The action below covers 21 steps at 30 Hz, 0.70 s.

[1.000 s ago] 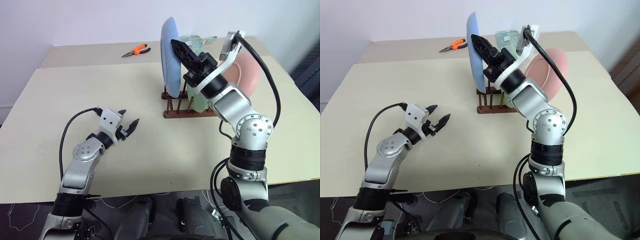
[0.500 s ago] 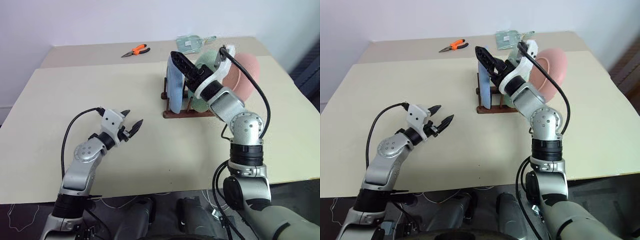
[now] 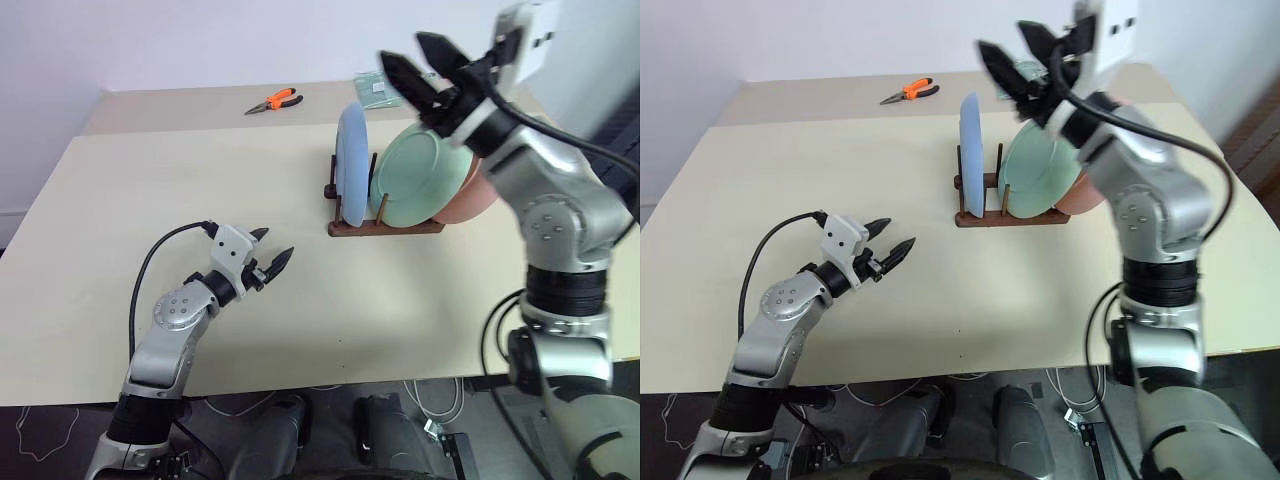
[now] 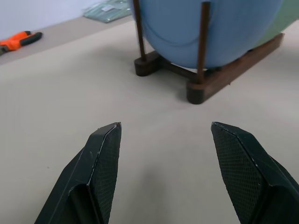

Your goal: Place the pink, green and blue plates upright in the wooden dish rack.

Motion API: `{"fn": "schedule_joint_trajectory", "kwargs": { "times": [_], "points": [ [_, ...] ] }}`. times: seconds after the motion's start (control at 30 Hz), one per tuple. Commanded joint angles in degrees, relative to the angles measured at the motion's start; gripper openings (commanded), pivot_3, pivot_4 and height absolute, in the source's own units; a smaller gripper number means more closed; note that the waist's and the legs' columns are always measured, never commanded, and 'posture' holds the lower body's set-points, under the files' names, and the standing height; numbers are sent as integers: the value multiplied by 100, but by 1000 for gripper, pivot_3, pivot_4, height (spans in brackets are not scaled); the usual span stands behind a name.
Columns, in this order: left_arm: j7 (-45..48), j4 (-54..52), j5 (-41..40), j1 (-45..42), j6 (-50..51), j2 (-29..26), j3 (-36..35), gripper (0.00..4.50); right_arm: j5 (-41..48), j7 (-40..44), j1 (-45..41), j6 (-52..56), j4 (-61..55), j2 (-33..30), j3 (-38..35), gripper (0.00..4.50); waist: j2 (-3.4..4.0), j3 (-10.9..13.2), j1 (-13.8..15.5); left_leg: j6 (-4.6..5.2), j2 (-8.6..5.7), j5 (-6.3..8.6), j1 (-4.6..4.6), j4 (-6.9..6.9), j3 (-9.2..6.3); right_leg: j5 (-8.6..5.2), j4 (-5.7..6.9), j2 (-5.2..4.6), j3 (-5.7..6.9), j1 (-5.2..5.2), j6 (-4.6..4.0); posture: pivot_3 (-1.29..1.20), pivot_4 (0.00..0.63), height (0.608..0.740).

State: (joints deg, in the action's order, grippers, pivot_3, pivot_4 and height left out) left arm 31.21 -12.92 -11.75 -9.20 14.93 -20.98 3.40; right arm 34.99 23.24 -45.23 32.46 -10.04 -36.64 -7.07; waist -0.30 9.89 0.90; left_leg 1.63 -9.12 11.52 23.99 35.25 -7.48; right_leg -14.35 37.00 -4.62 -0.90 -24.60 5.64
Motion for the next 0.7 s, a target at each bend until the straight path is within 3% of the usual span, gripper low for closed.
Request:
{"fn": "schedule_joint_trajectory", "kwargs": {
  "times": [0.03,0.1,0.23,0.43,0.7],
  "points": [
    [120,-253,-84,-45,66,31,139,3145,-277,749,694,-137,-479,-772,-315,1025,1,0,4,2,0,1,1,0,2,0,-3,-1,-1,0,0,0,150,727],
    [210,-246,-98,-89,113,56,243,3145,-576,1258,1450,-228,-842,-1440,-318,21,2,1,-3,3,0,2,6,0,2,0,-3,-3,-1,-3,1,0,150,727],
    [460,-403,-208,-141,271,47,460,3145,-1342,1532,2337,-609,-1104,-2091,-228,21,9,1,-60,3,4,2,7,6,10,-1,0,-3,-4,-5,2,0,150,727],
    [580,-526,-254,-201,439,73,633,3145,-2133,1558,2785,-838,-901,-2277,-60,21,8,1,-14,-1,9,4,6,20,14,-10,1,-3,-2,0,-12,0,150,727],
    [576,-566,-219,-176,465,59,700,3145,-2898,1462,2463,-1287,-480,-1834,534,21,6,2,-23,2,8,3,8,23,14,-4,-1,-4,0,1,-1,0,150,727]
  ]
}}
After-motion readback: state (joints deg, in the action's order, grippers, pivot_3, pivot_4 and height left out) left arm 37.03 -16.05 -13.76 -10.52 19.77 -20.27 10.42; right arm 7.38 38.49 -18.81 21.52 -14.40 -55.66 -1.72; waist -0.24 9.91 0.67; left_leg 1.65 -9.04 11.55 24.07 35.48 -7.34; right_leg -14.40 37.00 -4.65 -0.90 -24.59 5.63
